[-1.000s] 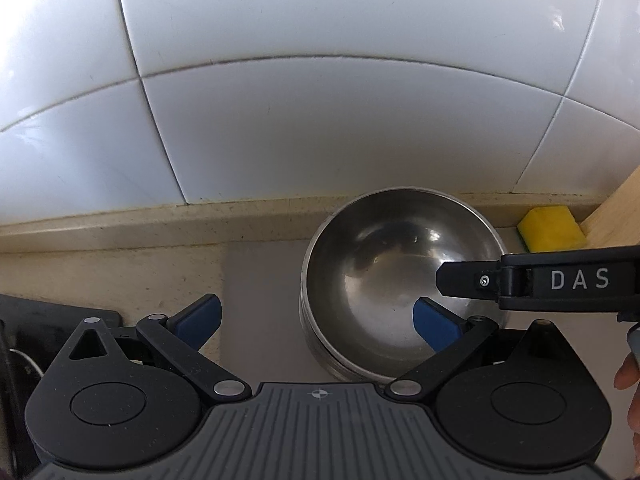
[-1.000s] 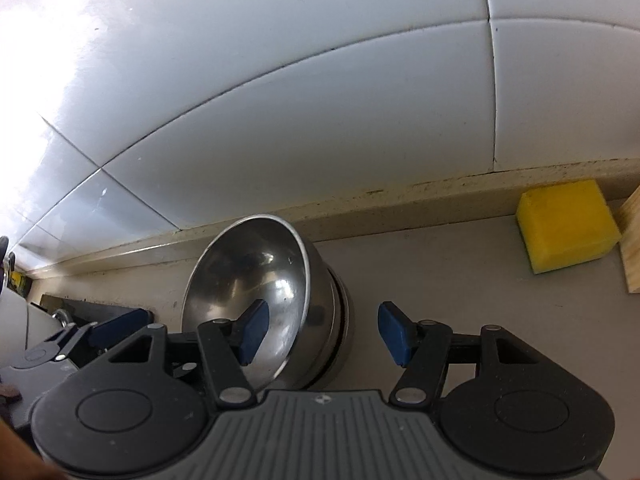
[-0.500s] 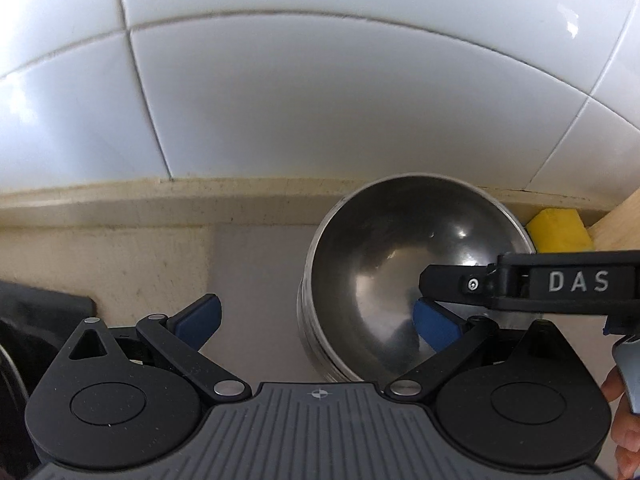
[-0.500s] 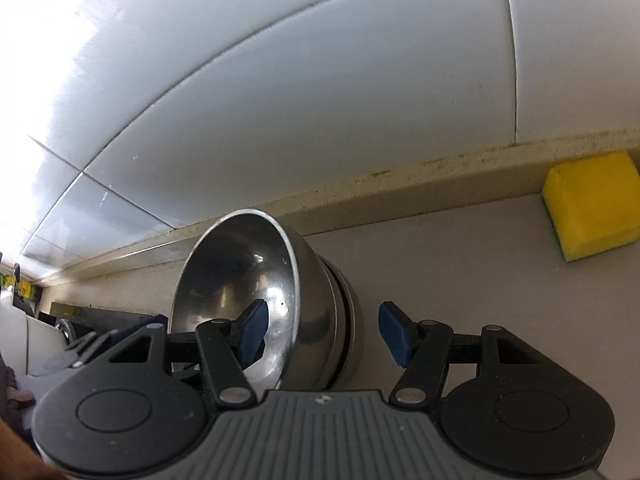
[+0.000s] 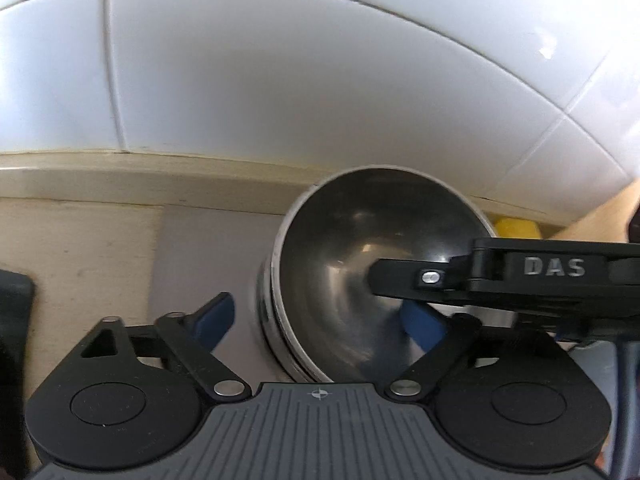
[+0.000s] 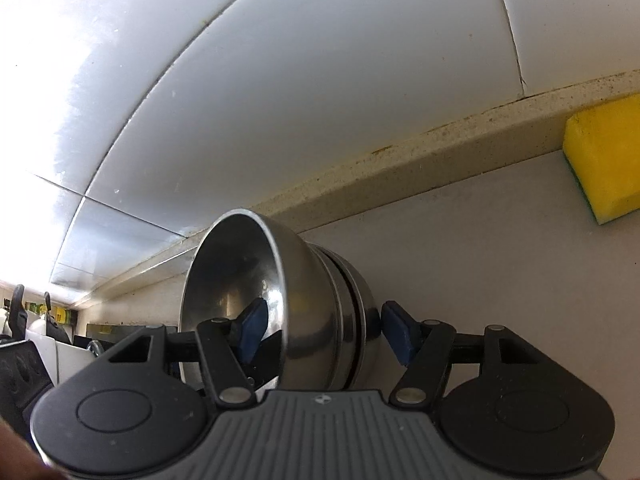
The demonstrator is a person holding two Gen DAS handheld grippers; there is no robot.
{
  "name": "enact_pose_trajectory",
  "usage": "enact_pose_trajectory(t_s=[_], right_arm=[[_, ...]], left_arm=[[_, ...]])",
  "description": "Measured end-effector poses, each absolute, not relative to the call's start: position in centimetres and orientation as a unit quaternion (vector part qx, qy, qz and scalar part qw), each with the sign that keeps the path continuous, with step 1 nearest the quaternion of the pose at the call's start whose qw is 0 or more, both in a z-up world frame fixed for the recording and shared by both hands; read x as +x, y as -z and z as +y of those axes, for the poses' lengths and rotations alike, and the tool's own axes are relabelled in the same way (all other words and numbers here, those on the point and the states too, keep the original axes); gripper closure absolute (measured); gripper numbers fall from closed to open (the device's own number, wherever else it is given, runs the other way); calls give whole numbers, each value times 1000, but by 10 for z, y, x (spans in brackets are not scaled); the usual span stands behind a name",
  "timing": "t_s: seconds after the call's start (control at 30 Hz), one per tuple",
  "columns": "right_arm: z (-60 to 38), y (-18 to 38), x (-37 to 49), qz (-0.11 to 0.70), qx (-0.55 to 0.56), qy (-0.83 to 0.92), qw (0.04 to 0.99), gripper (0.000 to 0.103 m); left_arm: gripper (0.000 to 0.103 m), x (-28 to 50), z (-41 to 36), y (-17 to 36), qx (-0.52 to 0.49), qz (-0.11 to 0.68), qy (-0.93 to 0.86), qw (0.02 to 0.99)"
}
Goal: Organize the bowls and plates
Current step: 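Close both tools on the rim of the stacked steel bowls, then lift the bowl stack with both tools and carry it toward the flowered plates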
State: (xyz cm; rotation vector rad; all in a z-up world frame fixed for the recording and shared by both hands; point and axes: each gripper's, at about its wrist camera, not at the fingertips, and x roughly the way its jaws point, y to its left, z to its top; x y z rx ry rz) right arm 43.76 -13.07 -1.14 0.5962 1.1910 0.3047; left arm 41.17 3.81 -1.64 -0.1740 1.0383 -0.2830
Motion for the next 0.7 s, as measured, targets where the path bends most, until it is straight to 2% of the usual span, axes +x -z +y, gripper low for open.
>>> enact_pose_trajectory(t_s=[0.17, 0.3, 0.43, 0.5, 0.6, 0.63, 0.7], right_arm=[[-142, 15, 438, 552, 281, -143, 772, 60], [-156, 22, 438, 560, 327, -144, 748, 59], [-156, 26, 437, 562, 329, -142, 746, 57], [-154, 24, 437, 561, 318, -141, 751, 57], [-155, 24, 436, 556, 316, -134, 757, 63], [-156, 25, 437, 554, 318, -135, 757, 63], [-158, 25, 434, 551, 325, -135, 757, 64]], left_arm=[[19, 408, 37, 18, -79, 484, 144, 860], [19, 411, 52, 27, -107, 493, 153, 850], [11, 413, 61, 35, -113, 495, 150, 848], [10, 414, 66, 40, -122, 497, 153, 845], [15, 417, 70, 43, -126, 497, 160, 844], [21, 417, 70, 42, -125, 495, 165, 844], [22, 416, 66, 39, -119, 495, 166, 845]])
